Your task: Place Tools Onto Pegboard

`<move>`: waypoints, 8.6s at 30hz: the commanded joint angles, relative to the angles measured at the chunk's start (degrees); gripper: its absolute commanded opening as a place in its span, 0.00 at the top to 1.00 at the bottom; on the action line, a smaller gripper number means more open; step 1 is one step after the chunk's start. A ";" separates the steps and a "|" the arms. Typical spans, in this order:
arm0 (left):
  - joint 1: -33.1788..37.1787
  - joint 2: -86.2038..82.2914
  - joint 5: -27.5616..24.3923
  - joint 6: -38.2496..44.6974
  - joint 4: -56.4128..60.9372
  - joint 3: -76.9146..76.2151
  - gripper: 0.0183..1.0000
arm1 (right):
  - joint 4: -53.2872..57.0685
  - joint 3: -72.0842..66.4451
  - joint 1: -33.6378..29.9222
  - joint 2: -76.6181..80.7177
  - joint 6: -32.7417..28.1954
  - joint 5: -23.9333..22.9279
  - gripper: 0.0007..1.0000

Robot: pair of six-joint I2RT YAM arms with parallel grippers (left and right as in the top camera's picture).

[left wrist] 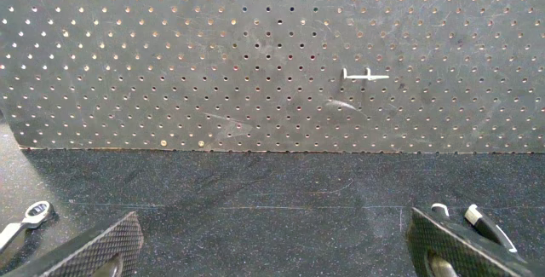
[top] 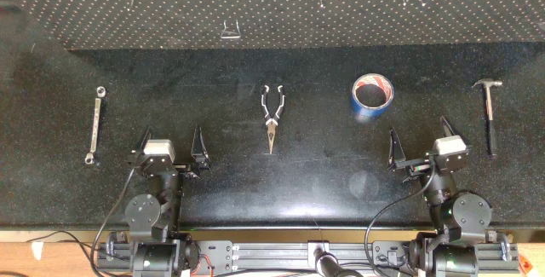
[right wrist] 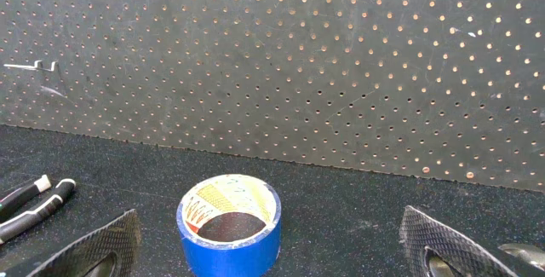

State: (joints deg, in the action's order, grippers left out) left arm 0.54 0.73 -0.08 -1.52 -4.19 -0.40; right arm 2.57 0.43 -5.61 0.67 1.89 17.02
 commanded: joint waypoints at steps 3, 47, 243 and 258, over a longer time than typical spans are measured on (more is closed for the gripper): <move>-0.28 -0.55 -0.59 0.09 -0.46 0.09 0.00 | 0.22 -0.20 0.35 -0.61 0.87 -0.02 0.00; -0.20 -0.52 -0.63 0.13 -0.33 0.07 0.00 | 0.22 -0.20 0.35 -0.61 0.87 -0.02 0.00; 36.74 65.81 -4.11 22.16 -28.46 -45.22 0.99 | 0.20 -0.20 0.35 -0.61 0.87 -0.02 0.00; 9.40 65.66 1.16 13.73 -2.38 -45.13 0.99 | 0.22 -0.20 0.35 -0.61 0.87 -0.02 0.00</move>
State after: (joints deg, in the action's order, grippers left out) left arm 9.80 66.26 -1.02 13.34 -9.41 -45.23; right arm 2.59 0.45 -5.61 0.47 1.89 17.02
